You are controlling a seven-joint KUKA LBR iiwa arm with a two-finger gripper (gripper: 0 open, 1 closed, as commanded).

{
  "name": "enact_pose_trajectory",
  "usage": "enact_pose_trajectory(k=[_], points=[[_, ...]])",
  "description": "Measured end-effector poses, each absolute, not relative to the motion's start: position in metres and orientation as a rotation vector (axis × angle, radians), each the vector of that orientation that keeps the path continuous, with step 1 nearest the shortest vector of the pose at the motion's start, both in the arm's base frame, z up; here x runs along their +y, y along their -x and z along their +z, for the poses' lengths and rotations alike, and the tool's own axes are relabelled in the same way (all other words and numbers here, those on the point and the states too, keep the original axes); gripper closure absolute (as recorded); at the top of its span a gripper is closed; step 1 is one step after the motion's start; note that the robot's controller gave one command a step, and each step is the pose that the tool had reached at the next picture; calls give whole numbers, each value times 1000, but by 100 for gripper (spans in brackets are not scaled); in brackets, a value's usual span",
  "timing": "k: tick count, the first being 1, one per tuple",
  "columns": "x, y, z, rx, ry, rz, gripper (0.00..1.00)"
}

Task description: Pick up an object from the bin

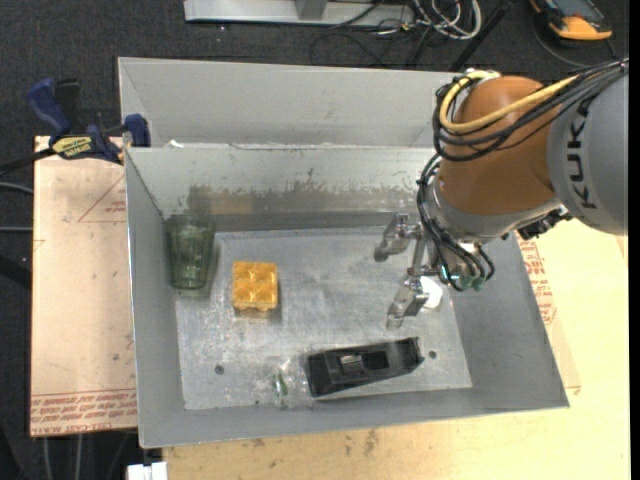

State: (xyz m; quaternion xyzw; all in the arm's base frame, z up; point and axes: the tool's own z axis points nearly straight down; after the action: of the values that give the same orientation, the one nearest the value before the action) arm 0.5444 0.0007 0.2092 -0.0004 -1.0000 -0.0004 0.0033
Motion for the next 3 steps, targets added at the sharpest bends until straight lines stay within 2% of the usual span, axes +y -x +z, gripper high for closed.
enact_pose_trajectory(k=[1,2,3], points=[[1,-546,213,-3142,1,-1,0],[0,-537,185,-3145,-195,0,0],[-15,-513,135,-3124,-355,-1,0]])
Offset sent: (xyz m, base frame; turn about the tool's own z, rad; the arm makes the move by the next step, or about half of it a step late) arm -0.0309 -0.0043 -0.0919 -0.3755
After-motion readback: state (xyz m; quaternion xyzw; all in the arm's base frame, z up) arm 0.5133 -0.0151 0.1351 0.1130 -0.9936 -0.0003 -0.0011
